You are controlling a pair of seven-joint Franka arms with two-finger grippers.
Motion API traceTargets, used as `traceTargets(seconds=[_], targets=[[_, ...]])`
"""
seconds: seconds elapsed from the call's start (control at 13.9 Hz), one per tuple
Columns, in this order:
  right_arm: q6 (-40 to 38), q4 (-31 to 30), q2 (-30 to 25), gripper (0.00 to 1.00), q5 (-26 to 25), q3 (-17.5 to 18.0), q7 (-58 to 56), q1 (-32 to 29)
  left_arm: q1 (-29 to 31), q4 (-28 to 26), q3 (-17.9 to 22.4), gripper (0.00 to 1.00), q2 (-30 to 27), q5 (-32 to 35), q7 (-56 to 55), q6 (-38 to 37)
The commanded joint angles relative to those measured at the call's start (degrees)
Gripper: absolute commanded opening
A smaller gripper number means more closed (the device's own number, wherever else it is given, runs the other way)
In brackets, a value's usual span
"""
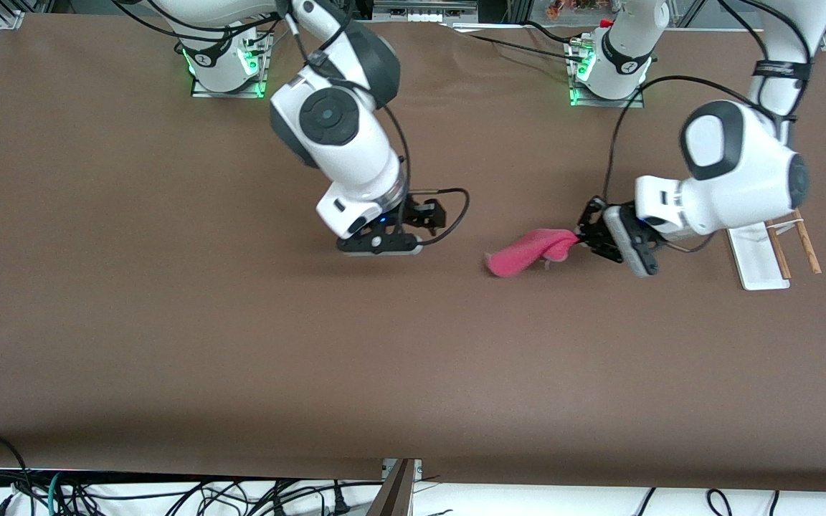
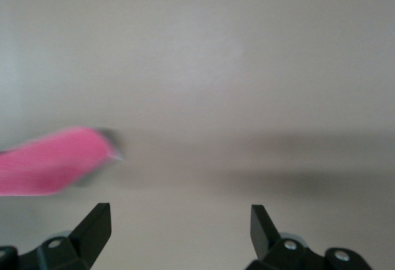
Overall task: Pass towel and hang on rack
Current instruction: 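Carry the towel with the left gripper while the right gripper withdraws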
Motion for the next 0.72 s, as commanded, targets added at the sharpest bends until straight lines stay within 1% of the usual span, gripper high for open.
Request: traceTargets(seconds=[0.0,0.14,0.36,0.43,0.65], targets=[[-3.7,0.7,-1.3,1.00,-0.8,0.6,-8.9,-5.0,5.8,3.4,-0.7,0.00,0.5,4.0,2.1,-7.1],[-6.5,0.7,-1.4,1.00,-0.8,0.6,-15.4,-8.6,11.7,4.4,-0.7,0.00,0.7,6.1,3.5,-13.3],[-10.1,0.8,-2.2,1.00,-0.8,0.5,-25.1,-15.5,19.6,5.0,-0.7,0.00,0.8,9.6,7.0,-17.9],[-11.7,0.8,-3.2,1.00,-0.7,0.6,-26.9,-18.6,21.6,6.3,-0.7,0.00,1.1,11.1,7.4,-20.3],[-17.8,0.8,-4.0,1.00,-0.8,0.2,-33.0,-24.9,26.6,12.5,-0.7,0.00,5.5,15.6,11.5,-25.5]])
